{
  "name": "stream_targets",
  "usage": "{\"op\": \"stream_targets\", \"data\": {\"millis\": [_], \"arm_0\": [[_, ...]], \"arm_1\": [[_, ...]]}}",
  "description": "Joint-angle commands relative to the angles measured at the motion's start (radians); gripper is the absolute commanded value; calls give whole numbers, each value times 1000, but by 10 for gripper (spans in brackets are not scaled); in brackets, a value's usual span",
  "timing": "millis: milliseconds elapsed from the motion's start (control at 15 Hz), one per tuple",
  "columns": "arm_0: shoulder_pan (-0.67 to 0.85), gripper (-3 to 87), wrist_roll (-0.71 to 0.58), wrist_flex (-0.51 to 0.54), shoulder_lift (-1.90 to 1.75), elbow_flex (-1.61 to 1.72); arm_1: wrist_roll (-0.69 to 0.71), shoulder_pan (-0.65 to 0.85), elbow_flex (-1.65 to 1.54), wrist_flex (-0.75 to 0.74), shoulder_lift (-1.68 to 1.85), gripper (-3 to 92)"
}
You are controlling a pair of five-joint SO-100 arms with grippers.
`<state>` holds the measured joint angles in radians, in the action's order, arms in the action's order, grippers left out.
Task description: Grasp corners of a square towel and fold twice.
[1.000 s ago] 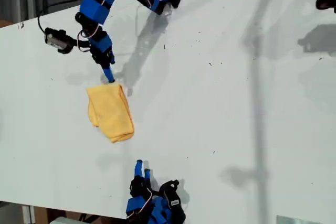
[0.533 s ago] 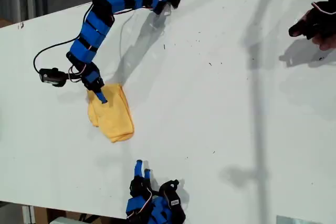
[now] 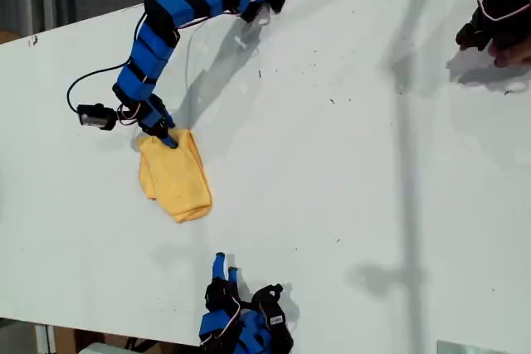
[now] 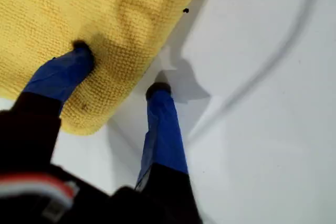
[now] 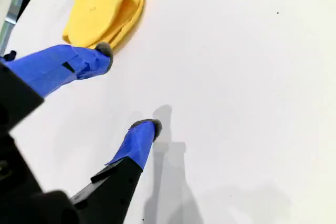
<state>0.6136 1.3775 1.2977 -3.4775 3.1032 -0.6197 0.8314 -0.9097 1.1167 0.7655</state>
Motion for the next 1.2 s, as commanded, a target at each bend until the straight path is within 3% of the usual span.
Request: {"op": "stream_targets", "data": {"millis": [0,67,267,467,733,867,1133], "arm_0": [[-3,241,8,-18,-8,5],[-3,241,9,-17,-8,5],[-3,240,11,-17,-8,5],[-3,240,12,-17,-8,5],[-3,239,12,-17,-8,5],[-2,240,12,-21,-8,6],[-3,240,12,-21,-8,6]], "arm_1": [[-25,0,74,18,2,168],[-66,-3,74,54,-15,-1],[-170,25,-112,166,64,-1],[-247,6,-630,43,426,-1],[-311,38,-1253,-6,1095,2],[-310,17,-1351,66,1336,233],[-299,104,-1396,156,1545,414]]}}
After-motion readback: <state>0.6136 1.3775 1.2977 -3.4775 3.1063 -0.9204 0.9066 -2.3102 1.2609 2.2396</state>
